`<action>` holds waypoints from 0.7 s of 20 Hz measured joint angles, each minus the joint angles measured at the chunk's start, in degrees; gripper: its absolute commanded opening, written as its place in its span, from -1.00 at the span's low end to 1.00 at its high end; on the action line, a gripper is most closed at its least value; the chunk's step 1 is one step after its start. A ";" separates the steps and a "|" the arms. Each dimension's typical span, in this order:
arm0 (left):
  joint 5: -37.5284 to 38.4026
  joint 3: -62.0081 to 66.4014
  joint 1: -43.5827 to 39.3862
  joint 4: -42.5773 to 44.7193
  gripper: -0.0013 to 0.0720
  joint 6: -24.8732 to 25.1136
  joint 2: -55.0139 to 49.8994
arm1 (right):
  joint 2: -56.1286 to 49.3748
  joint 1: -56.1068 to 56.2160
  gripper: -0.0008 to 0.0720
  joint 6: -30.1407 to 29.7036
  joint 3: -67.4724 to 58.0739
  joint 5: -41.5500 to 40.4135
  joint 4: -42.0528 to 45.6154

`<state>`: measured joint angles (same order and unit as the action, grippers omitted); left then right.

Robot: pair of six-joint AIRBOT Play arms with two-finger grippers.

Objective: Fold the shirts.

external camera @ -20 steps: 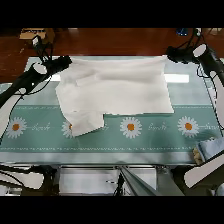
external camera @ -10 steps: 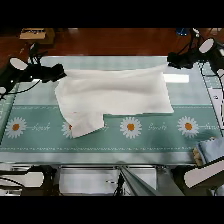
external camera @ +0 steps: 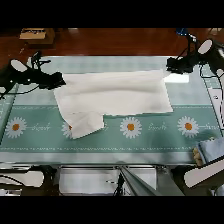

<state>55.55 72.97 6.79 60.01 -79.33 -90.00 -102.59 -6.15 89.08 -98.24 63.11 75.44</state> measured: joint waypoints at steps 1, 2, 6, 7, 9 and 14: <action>1.97 0.79 0.66 0.28 -0.02 0.00 0.44 | 0.70 -0.24 -0.12 -1.14 -0.07 1.03 0.44; 4.92 1.57 1.66 0.92 -0.02 0.04 1.14 | 1.70 -0.68 -0.12 -2.54 -0.13 2.75 1.53; 16.50 -2.45 7.58 5.90 0.18 0.46 7.98 | 6.16 -5.05 0.40 -6.62 1.11 12.48 8.41; 18.14 -6.10 9.35 6.56 0.64 0.50 10.60 | 7.06 -6.93 0.40 -7.32 2.14 14.38 7.91; 20.39 -14.29 12.41 6.67 0.83 0.52 15.26 | 8.57 -11.13 0.40 -8.98 5.14 17.99 3.89; 21.18 -31.93 14.99 2.67 0.82 0.83 22.25 | 10.73 -18.12 0.39 -12.50 11.85 21.44 -7.82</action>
<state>76.73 41.04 21.78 62.67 -78.50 -67.75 -91.85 -24.27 76.58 -86.39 84.55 67.61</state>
